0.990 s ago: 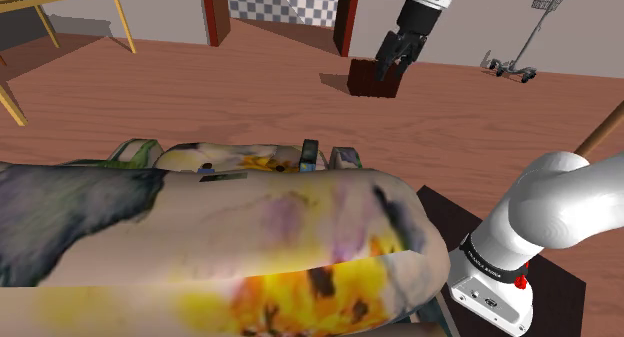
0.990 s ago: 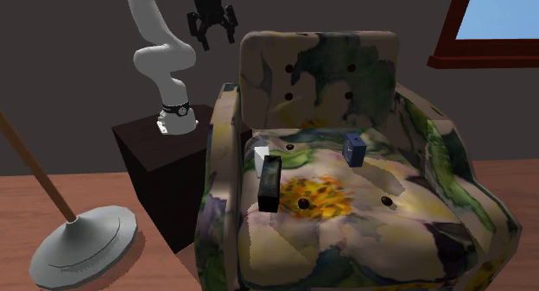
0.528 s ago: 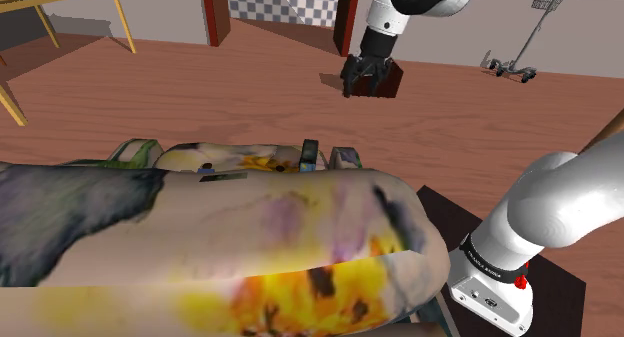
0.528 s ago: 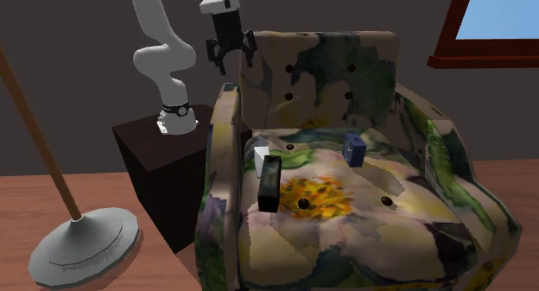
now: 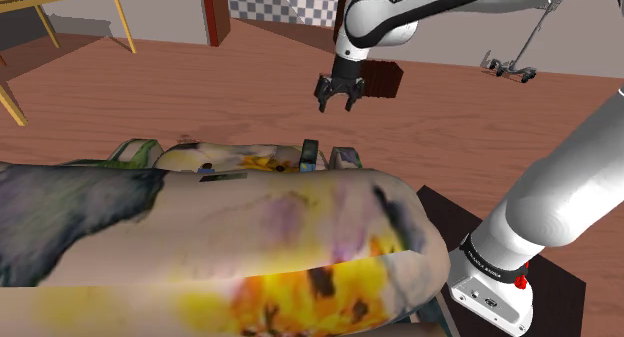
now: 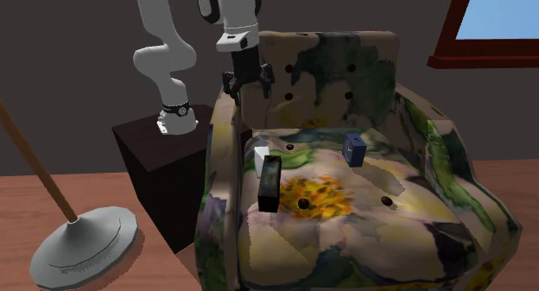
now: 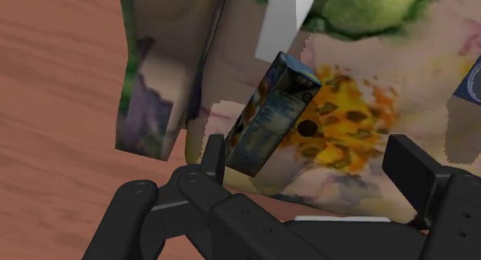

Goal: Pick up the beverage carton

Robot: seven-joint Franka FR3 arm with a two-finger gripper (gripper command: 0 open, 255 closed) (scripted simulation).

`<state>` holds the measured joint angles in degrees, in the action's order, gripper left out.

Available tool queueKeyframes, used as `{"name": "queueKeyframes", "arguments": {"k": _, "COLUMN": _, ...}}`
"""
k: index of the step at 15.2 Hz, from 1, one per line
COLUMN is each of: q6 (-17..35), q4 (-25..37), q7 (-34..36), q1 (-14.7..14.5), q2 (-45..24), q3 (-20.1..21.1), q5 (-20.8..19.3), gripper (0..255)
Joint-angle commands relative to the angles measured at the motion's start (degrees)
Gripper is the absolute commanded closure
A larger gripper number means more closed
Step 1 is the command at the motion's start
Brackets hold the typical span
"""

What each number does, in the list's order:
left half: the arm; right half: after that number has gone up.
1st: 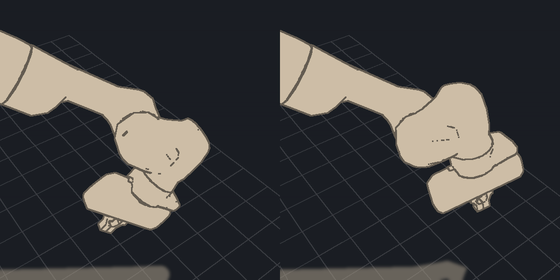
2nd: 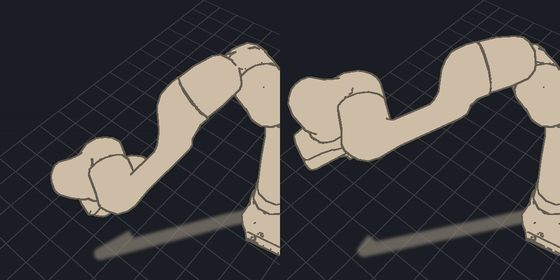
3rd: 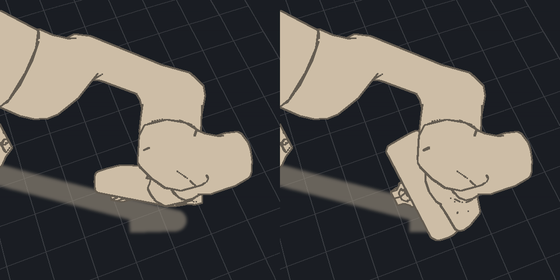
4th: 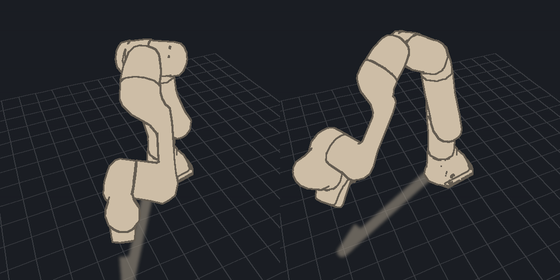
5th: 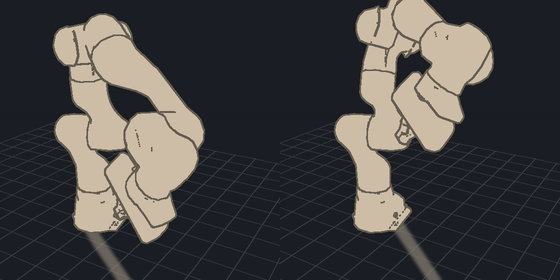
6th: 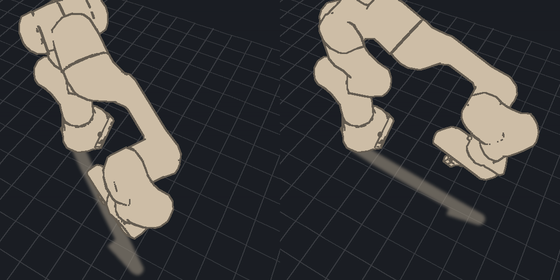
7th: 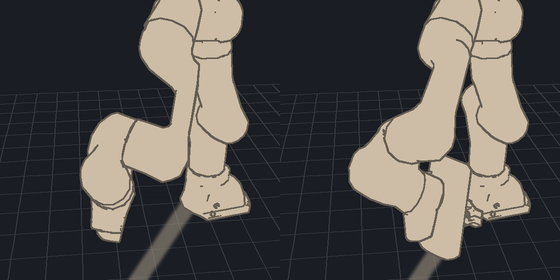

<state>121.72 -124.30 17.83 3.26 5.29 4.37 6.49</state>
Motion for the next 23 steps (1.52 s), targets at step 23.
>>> {"name": "queueKeyframes", "arguments": {"k": 23, "q6": 8.49, "q4": 26.91, "q7": 18.14, "q1": 0.79, "q2": -42.62, "q3": -3.29, "q5": 0.17, "gripper": 0}}
